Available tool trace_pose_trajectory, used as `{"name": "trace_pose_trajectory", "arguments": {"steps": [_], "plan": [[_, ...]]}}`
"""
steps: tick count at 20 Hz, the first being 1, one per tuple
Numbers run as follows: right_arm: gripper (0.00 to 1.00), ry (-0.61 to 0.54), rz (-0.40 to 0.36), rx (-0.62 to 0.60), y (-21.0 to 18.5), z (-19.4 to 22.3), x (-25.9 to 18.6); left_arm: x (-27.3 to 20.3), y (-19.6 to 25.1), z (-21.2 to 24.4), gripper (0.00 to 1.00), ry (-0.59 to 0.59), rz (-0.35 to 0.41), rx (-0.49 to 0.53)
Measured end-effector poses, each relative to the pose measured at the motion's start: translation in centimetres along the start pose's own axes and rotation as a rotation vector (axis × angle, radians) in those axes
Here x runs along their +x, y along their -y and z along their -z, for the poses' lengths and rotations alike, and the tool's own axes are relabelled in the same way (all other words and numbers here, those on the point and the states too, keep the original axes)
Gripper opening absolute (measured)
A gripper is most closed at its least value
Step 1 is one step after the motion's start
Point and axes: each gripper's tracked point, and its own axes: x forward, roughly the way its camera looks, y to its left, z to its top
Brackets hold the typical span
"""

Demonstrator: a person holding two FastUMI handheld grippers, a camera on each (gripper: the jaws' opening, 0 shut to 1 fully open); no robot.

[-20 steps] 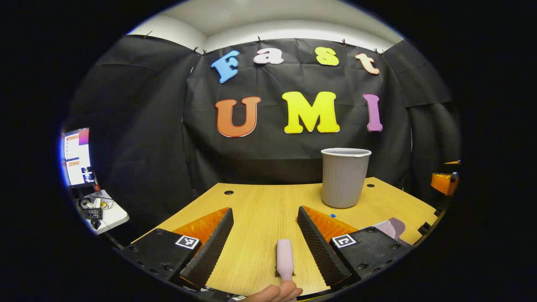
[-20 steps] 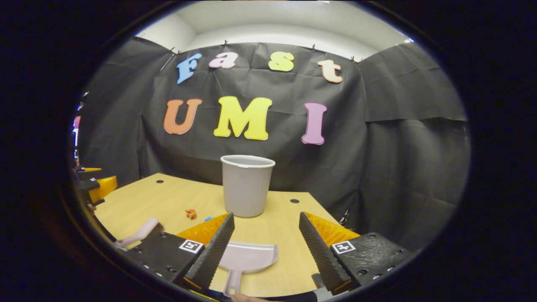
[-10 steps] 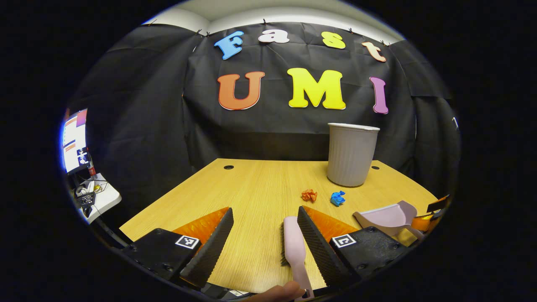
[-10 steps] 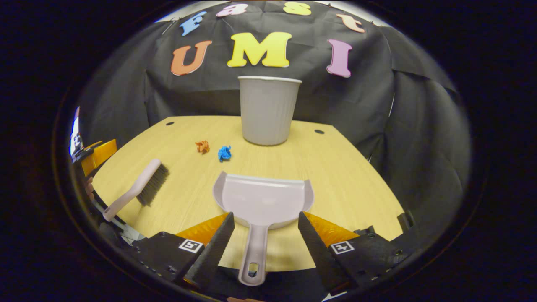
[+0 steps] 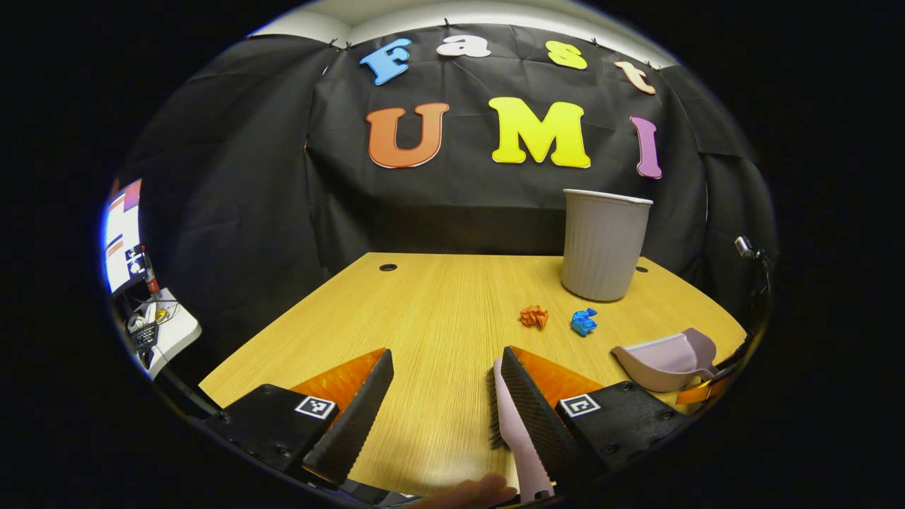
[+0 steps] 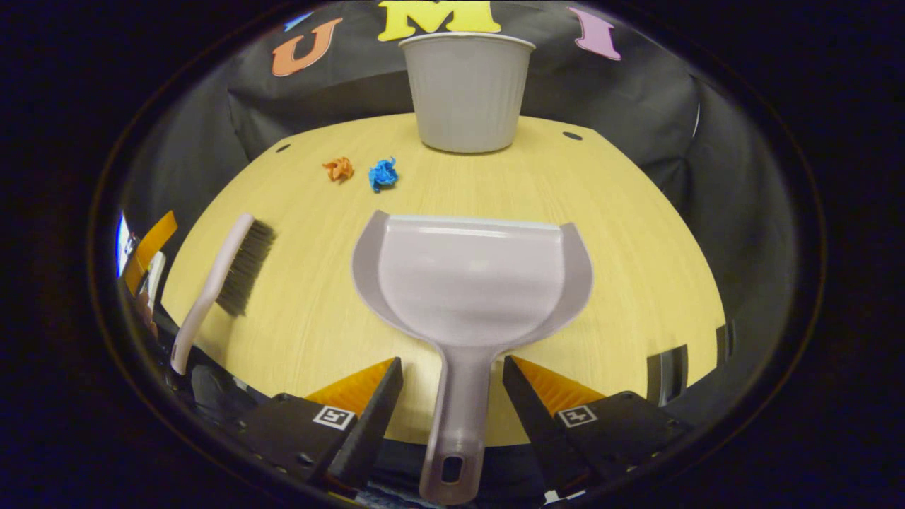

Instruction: Pick up the small broom and dustpan from the desktop, sweep the trash into the dustpan with the broom, and then empty the trash into the garbage bin.

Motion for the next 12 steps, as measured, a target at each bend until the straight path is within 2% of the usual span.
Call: {"name": "trace_pose_trajectory", "arguments": {"steps": [4, 6, 7, 9, 12], "plan": [[0.86, -0.060, -0.003, 0.006, 0.2, -0.2, 1.4, 0.7, 0.0, 1.4, 0.99, -0.062, -0.001, -0.003], [0.76, -0.056, -0.003, 0.011, 0.6, -0.5, 1.8, 0.8, 0.3, 2.2, 0.99, -0.109, 0.013, -0.035], [0.60, -0.051, 0.000, 0.020, 0.9, -1.2, 2.0, 0.8, 0.3, 2.5, 0.99, -0.133, 0.011, -0.043], [0.37, -0.032, -0.015, 0.029, 1.4, -1.4, 2.4, 0.8, 0.4, 3.5, 0.99, -0.192, 0.009, -0.051], [0.34, -0.003, -0.048, 0.004, 2.0, -1.3, 2.0, 0.5, 1.3, 4.9, 0.99, -0.294, 0.033, -0.059]]}}
